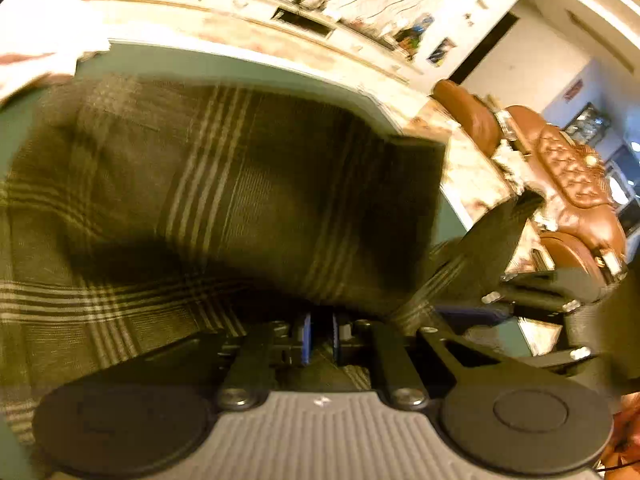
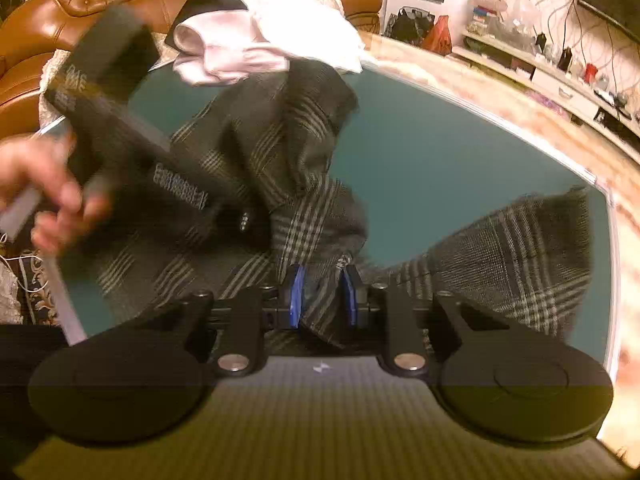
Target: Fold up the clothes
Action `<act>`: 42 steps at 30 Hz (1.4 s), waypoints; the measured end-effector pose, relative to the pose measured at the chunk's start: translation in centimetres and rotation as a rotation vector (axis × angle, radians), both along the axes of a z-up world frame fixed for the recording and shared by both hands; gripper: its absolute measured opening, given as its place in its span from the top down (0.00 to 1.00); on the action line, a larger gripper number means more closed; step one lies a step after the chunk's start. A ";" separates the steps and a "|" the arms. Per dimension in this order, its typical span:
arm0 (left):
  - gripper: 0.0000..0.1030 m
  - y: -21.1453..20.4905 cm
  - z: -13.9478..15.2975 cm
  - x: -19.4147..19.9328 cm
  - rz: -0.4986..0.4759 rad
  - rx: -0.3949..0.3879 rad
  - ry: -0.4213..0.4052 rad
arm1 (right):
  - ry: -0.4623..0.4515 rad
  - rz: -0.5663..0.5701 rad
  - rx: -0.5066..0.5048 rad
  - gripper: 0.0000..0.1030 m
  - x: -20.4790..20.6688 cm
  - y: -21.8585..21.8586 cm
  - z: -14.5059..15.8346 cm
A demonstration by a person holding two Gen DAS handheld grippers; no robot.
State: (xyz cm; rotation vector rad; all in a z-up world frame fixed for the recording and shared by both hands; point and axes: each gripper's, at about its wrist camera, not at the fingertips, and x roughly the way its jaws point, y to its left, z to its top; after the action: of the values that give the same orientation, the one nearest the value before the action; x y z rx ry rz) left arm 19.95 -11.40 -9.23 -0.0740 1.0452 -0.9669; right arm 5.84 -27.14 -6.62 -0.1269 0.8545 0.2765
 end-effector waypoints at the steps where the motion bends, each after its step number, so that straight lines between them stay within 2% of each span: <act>1: 0.91 0.5 0.8 -0.2 -0.004 -0.007 -0.017 | -0.002 -0.007 0.010 0.72 -0.7 0.3 -0.5; 3: 0.81 1.6 2.6 -0.4 -0.017 -0.032 -0.050 | 0.003 -0.026 0.027 0.66 -1.5 0.6 -1.4; 5: 0.46 2.3 5.0 -0.3 -0.041 -0.052 -0.094 | -0.007 -0.046 0.037 0.65 -1.6 0.8 -2.0; 7: 0.37 2.3 7.9 -0.6 -0.066 -0.070 -0.184 | -0.008 -0.060 0.070 0.62 -1.8 0.3 -2.1; 9: 0.32 1.1 10.3 -0.6 -0.111 -0.085 -0.229 | -0.012 -0.068 0.095 0.57 -2.2 -0.2 -1.7; 11: 0.23 -2.0 11.7 -0.7 -0.197 -0.037 -0.256 | -0.023 -0.079 0.101 0.56 -2.8 -0.3 -1.5; 12: 0.23 -3.5 11.7 -0.4 -0.243 0.015 -0.278 | -0.031 -0.084 0.097 0.56 -3.1 -0.1 -1.6; 15: 0.23 -8.2 10.0 1.4 -0.374 0.186 -0.281 | -0.047 -0.100 0.095 0.53 -4.1 0.0 -1.7; 18: 0.20 -10.9 8.4 1.5 -0.518 0.288 -0.238 | -0.047 -0.119 0.102 0.52 -4.2 -0.3 -1.6; 20: 0.19 -11.6 7.0 1.5 -0.557 0.363 -0.222 | -0.042 -0.128 0.113 0.52 -4.1 -0.6 -1.8; 23: 0.21 -11.7 4.5 1.3 -0.581 0.440 -0.192 | -0.038 -0.135 0.125 0.52 -3.7 -1.0 -2.2; 24: 0.23 -11.2 4.0 1.2 -0.588 0.430 -0.169 | -0.038 -0.136 0.128 0.52 -3.6 -1.1 -2.2; 25: 0.36 -10.7 3.7 1.2 -0.588 0.404 -0.149 | -0.038 -0.138 0.131 0.52 -3.6 -1.1 -2.2; 26: 0.59 -10.6 3.9 1.3 -0.582 0.374 -0.133 | -0.040 -0.139 0.133 0.52 -3.7 -1.2 -2.2; 27: 0.67 -10.2 4.0 1.3 -0.568 0.337 -0.116 | -0.041 -0.141 0.133 0.52 -3.7 -1.3 -2.2; 29: 0.79 -9.2 4.5 0.7 -0.518 0.295 -0.173 | -0.049 -0.151 0.130 0.52 -4.0 -1.5 -2.0; 32: 0.85 -7.1 5.5 -0.4 -0.479 0.233 -0.272 | -0.088 -0.191 0.126 0.52 -4.9 -2.3 -0.6; 34: 0.87 -6.0 6.2 -0.5 -0.433 0.182 -0.313 | -0.147 -0.239 0.118 0.52 -5.7 -3.2 1.1; 36: 0.92 -4.7 7.5 -0.5 -0.386 0.106 -0.369 | -0.212 -0.307 0.091 0.44 -6.1 -4.6 2.6; 38: 0.92 -3.6 8.9 -0.6 -0.338 0.038 -0.439 | -0.276 -0.377 0.063 0.30 -6.1 -6.3 3.9; 40: 0.92 -3.2 9.8 -0.7 -0.299 0.032 -0.540 | -0.299 -0.432 0.039 0.24 -5.0 -8.5 4.5; 41: 0.92 -3.4 9.9 -0.6 -0.281 0.028 -0.561 | -0.306 -0.455 0.028 0.21 -4.1 -9.8 4.5; 42: 0.92 -3.9 9.7 -0.6 -0.264 0.050 -0.604 | -0.304 -0.476 0.033 0.19 -3.1 -11.1 4.3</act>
State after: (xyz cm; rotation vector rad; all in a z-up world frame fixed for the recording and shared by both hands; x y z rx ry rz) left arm 19.33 -15.28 0.50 0.3863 0.5245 -1.1056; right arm 2.70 -38.28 -2.29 0.0660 0.5559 -0.1733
